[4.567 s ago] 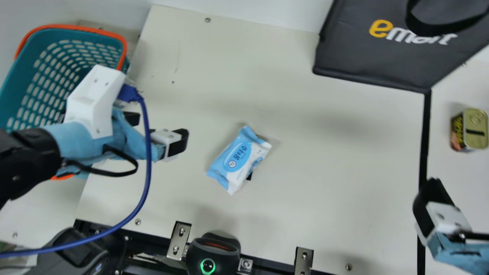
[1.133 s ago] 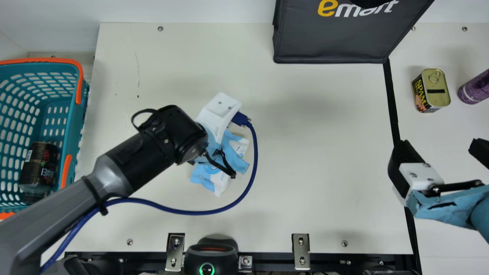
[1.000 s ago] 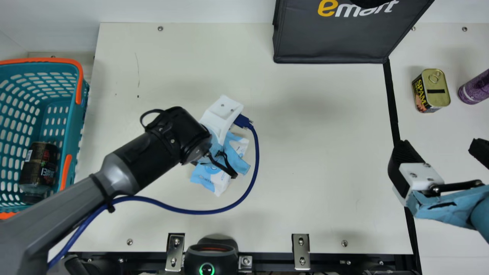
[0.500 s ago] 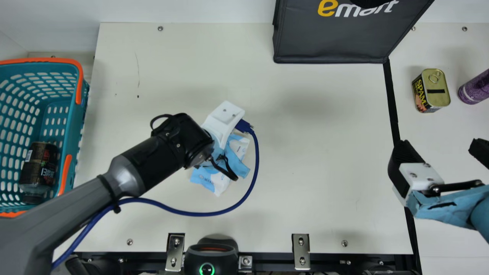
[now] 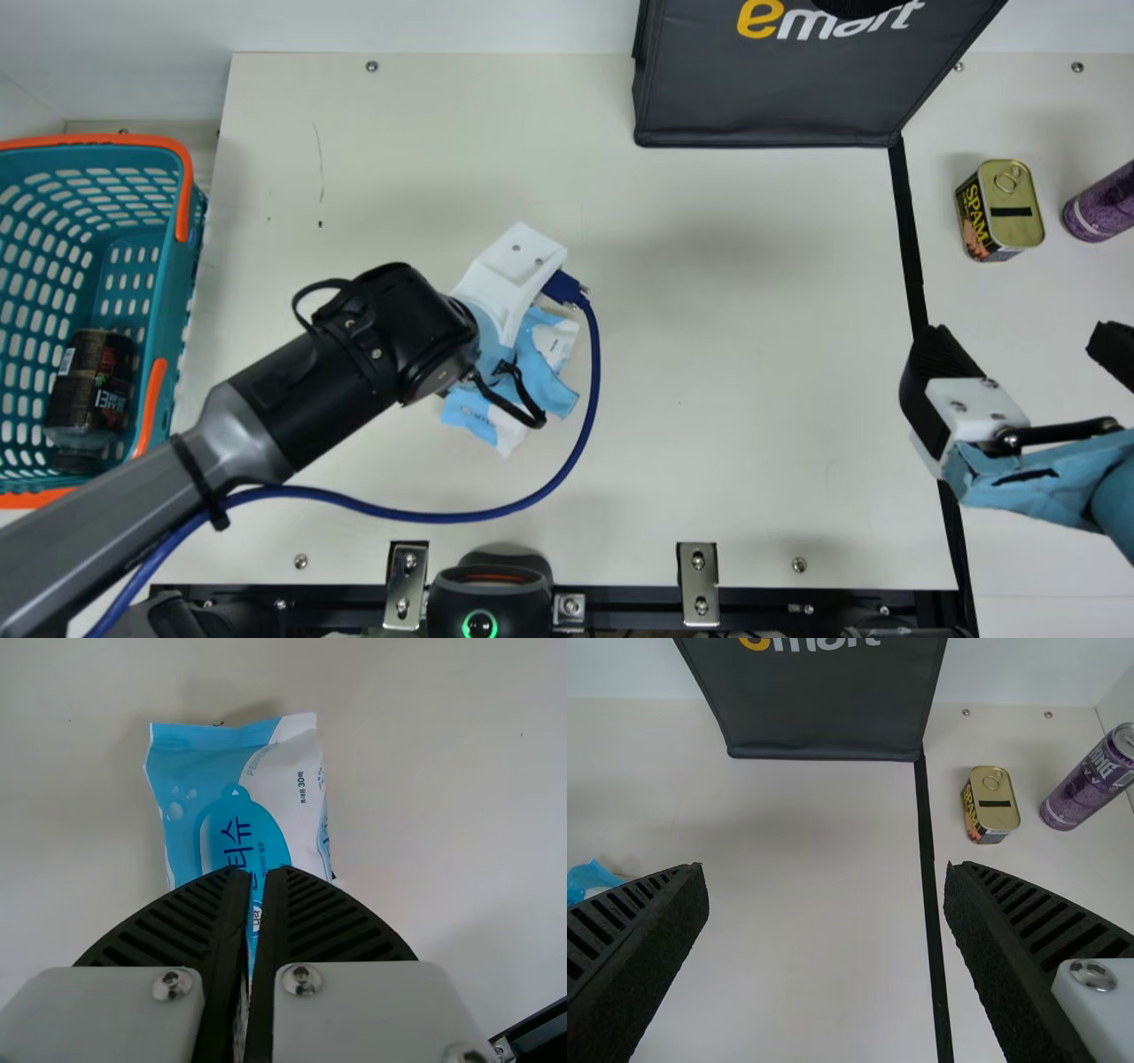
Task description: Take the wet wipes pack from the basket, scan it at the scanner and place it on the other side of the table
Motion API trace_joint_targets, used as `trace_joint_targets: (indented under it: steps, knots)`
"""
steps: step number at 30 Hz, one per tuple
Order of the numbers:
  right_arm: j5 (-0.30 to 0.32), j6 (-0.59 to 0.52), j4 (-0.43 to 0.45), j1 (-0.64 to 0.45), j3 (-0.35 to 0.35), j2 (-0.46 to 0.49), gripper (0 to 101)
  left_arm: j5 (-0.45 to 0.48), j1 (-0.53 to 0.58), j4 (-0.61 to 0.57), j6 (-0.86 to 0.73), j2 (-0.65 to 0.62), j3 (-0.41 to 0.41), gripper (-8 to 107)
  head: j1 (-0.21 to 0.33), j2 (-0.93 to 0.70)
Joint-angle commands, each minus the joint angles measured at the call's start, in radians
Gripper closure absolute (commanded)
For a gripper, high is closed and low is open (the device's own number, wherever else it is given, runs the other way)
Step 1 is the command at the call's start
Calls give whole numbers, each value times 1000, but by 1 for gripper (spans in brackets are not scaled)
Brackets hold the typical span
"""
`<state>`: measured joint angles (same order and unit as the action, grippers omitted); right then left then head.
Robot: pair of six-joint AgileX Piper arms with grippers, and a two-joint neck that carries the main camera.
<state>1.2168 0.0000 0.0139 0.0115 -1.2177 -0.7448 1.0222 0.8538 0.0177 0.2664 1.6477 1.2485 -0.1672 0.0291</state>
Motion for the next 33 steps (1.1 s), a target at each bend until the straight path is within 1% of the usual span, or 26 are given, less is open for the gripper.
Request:
trace_joint_targets:
  steps: [1, 23, 28, 33]
  knots:
    - [0, 0, 0, 0, 0, 0, 6, 4, 2, 4, 3, -2, 0, 84, 29, -2]
    - [0, 0, 0, 0, 0, 0, 6, 38, 14, 20, 40, 11, 14, 10, 29, -2]
    - [0, 0, 0, 0, 0, 0, 6, 29, 8, 18, 53, 24, 11, 9, 29, -2]
    - [0, 0, 0, 0, 0, 0, 6, -3, 0, 10, 67, 49, -10, 9, 29, -2]
